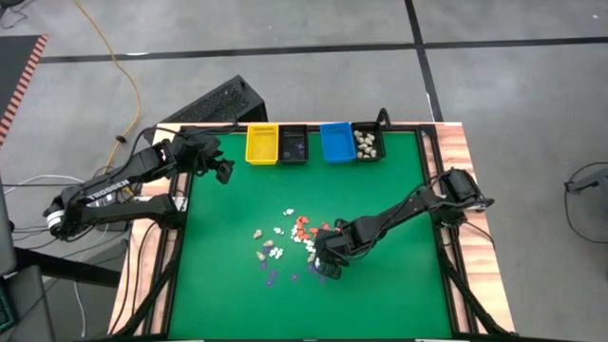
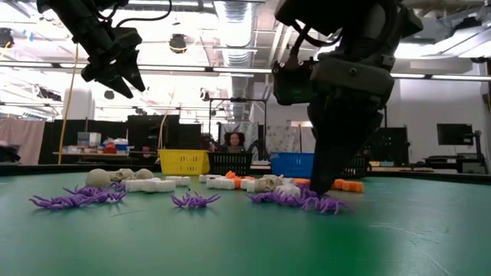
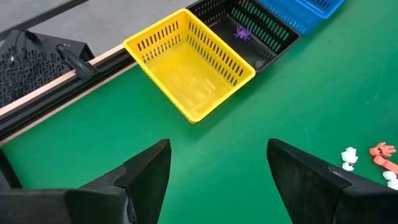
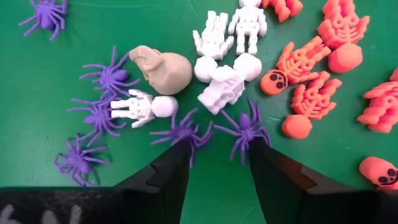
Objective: Sort Halloween decoration
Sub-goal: Put the purple spider toy into the left black basket
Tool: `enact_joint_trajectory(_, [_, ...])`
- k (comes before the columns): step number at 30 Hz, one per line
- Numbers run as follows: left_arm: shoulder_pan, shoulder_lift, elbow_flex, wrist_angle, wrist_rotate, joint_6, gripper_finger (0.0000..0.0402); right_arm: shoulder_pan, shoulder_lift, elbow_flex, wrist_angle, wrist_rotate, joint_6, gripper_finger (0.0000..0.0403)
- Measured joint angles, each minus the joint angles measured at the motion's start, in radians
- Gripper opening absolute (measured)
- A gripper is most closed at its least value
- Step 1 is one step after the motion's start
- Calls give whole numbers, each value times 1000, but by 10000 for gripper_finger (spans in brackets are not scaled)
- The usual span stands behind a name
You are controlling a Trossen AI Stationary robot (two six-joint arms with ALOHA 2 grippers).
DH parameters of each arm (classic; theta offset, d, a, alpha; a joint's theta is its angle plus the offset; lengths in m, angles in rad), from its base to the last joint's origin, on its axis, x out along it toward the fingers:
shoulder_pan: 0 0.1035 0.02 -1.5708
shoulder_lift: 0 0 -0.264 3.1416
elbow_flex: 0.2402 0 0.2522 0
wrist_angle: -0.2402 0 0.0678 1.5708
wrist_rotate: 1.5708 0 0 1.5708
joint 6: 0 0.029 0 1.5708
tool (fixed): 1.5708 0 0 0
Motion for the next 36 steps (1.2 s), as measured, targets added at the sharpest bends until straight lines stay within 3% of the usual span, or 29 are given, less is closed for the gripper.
enact_joint_trajectory(6, [0,0,0,1,0,-1,256,-5,1,0,-4,5,7,161])
enact_joint_trajectory(17, [0,0,0,1,0,-2,256,-6,3,-2,-7,5,35,17])
enact_joint_trajectory(29, [0,0,0,3,0,-1,256,-6,8,36,-22,5,69,14])
enact_joint_trajectory(36, [0,0,0,3,0,-1,256,-19,10,126,-131,38,53,14])
